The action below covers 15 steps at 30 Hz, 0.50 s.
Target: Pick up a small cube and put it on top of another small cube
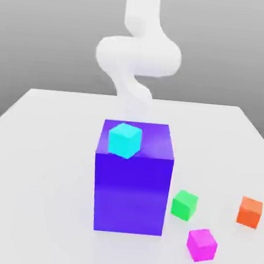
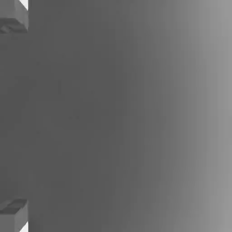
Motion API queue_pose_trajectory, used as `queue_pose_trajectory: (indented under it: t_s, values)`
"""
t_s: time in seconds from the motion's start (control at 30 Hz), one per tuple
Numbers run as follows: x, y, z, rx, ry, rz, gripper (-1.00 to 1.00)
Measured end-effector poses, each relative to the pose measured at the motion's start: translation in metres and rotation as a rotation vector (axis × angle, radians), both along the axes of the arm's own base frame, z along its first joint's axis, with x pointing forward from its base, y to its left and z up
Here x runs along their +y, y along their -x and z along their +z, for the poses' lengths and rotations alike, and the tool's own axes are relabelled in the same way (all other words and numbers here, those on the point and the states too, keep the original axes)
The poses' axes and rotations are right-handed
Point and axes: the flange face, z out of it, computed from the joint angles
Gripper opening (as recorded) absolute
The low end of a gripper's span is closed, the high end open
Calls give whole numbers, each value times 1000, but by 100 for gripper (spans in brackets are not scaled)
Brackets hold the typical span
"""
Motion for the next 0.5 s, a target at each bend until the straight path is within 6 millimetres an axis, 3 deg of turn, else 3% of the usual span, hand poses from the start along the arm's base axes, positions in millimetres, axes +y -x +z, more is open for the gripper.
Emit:
queue_pose_trajectory:
  t_s: [0.1,0.23,0.37,0.5]
  values:
    - [20,-37,-54,95,-34,52,0]
    - [52,-70,-129,219,-57,107,0]
    - [86,-87,-207,341,-57,150,0]
    - [118,-89,-287,458,-33,181,0]
